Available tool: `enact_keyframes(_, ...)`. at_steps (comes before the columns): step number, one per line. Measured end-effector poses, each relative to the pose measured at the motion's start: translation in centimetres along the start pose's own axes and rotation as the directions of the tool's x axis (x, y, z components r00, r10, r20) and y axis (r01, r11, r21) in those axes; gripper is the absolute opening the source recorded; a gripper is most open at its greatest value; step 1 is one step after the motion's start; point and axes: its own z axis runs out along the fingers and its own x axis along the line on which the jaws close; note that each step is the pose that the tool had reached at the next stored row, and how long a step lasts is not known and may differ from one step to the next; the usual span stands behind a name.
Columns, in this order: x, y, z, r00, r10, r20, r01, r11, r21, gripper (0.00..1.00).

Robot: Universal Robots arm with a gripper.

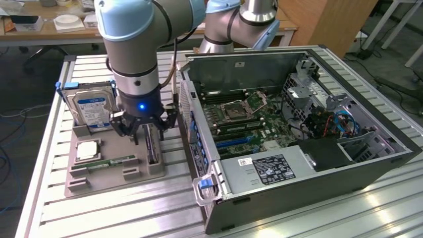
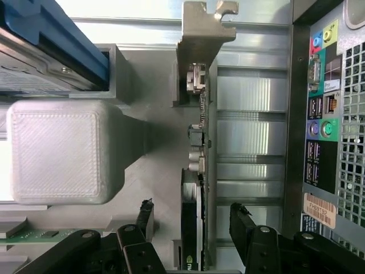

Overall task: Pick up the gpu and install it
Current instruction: 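Pick up the gpu and move the gpu toward the slot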

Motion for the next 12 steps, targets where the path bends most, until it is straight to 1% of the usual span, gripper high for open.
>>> enact_keyframes(9, 0.02, 0.00, 0.01, 1.0000, 0.000, 0.0002, 0.000, 1.0000, 0.0001, 0.65)
enact_keyframes(11, 0.02, 0.00, 0.01, 1.0000, 0.000, 0.0002, 0.000, 1.0000, 0.0001, 0.63)
enact_keyframes(12, 0.02, 0.00, 0.01, 1.0000, 0.000, 0.0002, 0.000, 1.0000, 0.0001, 0.56)
